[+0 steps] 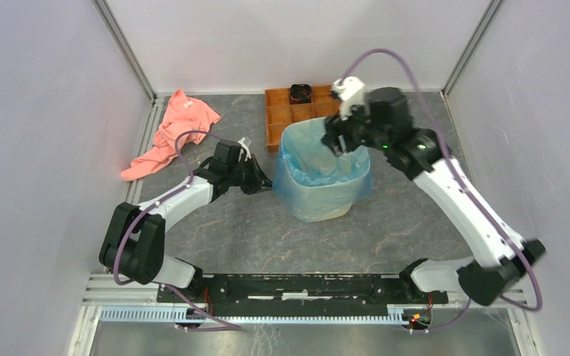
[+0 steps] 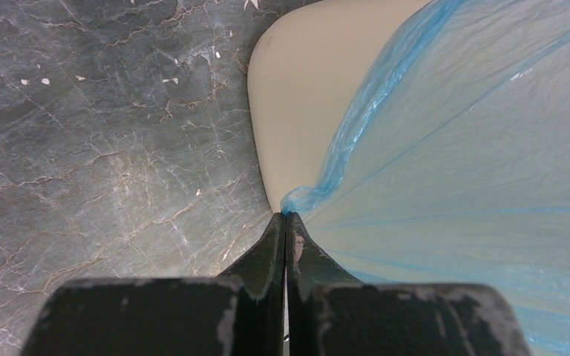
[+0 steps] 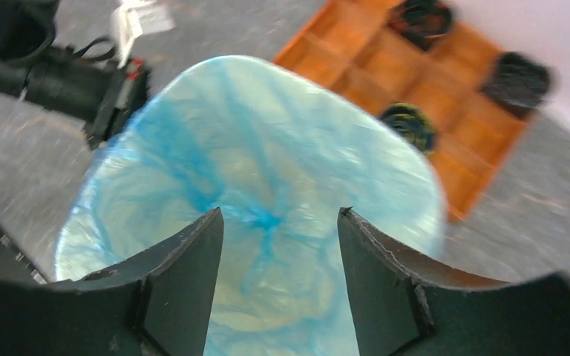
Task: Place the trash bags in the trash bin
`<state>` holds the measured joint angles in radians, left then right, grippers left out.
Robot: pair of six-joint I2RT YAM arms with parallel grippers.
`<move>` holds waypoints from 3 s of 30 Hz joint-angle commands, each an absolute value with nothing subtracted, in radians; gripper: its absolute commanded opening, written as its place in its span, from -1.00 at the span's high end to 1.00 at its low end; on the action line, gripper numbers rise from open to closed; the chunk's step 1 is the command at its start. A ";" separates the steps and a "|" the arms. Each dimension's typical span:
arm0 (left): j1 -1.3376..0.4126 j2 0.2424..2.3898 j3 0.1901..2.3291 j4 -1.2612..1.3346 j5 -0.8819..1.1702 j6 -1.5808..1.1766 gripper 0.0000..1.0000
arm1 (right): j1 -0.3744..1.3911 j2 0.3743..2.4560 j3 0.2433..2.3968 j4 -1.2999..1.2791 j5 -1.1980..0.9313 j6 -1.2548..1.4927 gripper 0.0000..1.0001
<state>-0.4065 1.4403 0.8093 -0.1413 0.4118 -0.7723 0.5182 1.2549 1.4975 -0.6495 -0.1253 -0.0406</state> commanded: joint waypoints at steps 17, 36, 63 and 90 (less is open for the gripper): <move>-0.416 1.402 0.875 -0.180 0.401 -0.712 0.96 | 0.704 1.719 1.506 -0.873 0.081 -0.189 0.74; -0.418 1.416 0.891 -0.185 0.397 -0.706 0.95 | 0.712 1.706 1.204 -0.740 0.141 -0.176 0.92; -0.422 1.373 0.873 -0.190 0.407 -0.675 0.52 | 0.703 1.612 1.324 -0.780 0.068 -0.078 0.19; -0.425 1.071 0.998 -0.556 -0.090 -0.549 -1.00 | 0.731 1.247 1.590 -0.738 -0.109 -0.146 -0.92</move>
